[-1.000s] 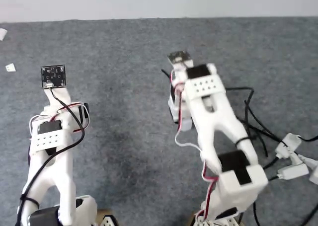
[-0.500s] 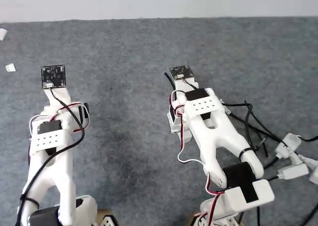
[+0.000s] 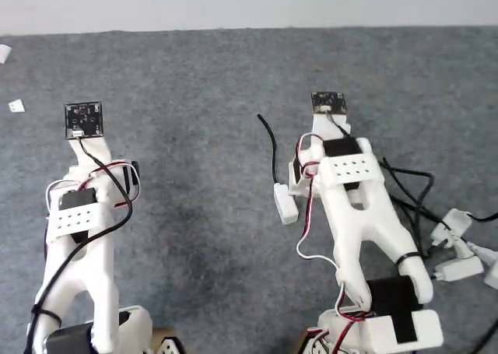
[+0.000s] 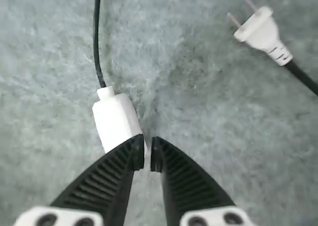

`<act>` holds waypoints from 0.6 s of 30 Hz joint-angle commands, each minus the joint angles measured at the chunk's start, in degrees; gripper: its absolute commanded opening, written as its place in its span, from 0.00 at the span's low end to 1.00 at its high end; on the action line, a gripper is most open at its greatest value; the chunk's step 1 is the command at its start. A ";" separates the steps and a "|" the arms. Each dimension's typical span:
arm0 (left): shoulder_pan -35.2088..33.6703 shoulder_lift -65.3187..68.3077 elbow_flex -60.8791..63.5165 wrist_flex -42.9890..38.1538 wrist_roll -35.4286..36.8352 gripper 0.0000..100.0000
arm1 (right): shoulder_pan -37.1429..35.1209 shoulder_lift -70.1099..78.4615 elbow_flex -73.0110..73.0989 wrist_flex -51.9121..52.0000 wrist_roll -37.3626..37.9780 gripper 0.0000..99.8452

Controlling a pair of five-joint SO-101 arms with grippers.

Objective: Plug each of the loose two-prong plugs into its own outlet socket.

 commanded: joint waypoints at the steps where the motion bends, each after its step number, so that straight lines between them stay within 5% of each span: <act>1: -0.35 -1.14 -1.01 -1.58 -0.62 0.20 | 0.75 -2.86 1.85 -5.14 -0.26 0.01; 18: -0.35 -1.14 -0.92 -1.58 -0.70 0.20 | -9.27 3.65 2.11 -6.29 0.09 0.01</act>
